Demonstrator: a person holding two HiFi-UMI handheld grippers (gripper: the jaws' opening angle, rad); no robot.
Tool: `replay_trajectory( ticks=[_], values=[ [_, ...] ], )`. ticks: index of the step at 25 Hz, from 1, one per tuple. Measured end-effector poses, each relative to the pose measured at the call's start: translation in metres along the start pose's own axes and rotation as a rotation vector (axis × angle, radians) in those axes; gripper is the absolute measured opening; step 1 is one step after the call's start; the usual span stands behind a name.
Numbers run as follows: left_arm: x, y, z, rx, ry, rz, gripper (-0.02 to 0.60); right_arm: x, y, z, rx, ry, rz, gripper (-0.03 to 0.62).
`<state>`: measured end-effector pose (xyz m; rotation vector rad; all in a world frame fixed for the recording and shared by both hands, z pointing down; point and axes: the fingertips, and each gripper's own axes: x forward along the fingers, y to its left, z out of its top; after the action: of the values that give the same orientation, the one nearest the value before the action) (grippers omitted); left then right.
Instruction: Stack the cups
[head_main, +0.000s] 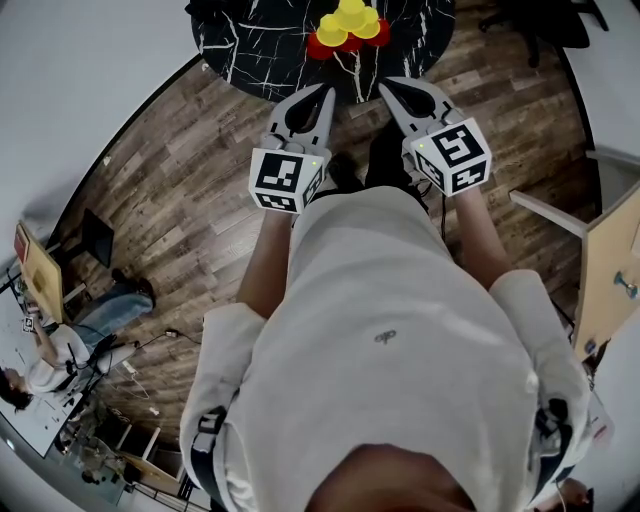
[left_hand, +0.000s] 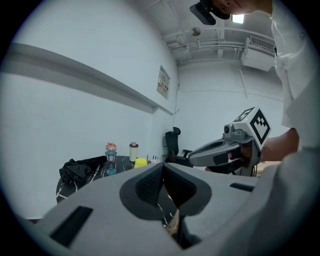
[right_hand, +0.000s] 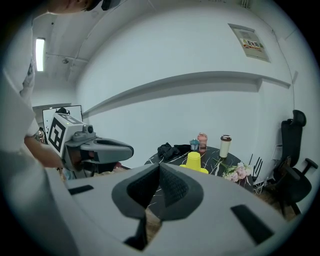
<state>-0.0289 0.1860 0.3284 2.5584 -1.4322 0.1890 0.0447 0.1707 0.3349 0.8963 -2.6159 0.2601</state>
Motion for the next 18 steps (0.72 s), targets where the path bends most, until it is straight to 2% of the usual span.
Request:
replay_trajectory(
  ticks=[18],
  values=[
    [0.010, -0.001, 0.007, -0.014, -0.023, 0.005, 0.006, -0.005, -0.010, 0.002, -0.007, 0.005, -0.007, 0.004]
  ],
)
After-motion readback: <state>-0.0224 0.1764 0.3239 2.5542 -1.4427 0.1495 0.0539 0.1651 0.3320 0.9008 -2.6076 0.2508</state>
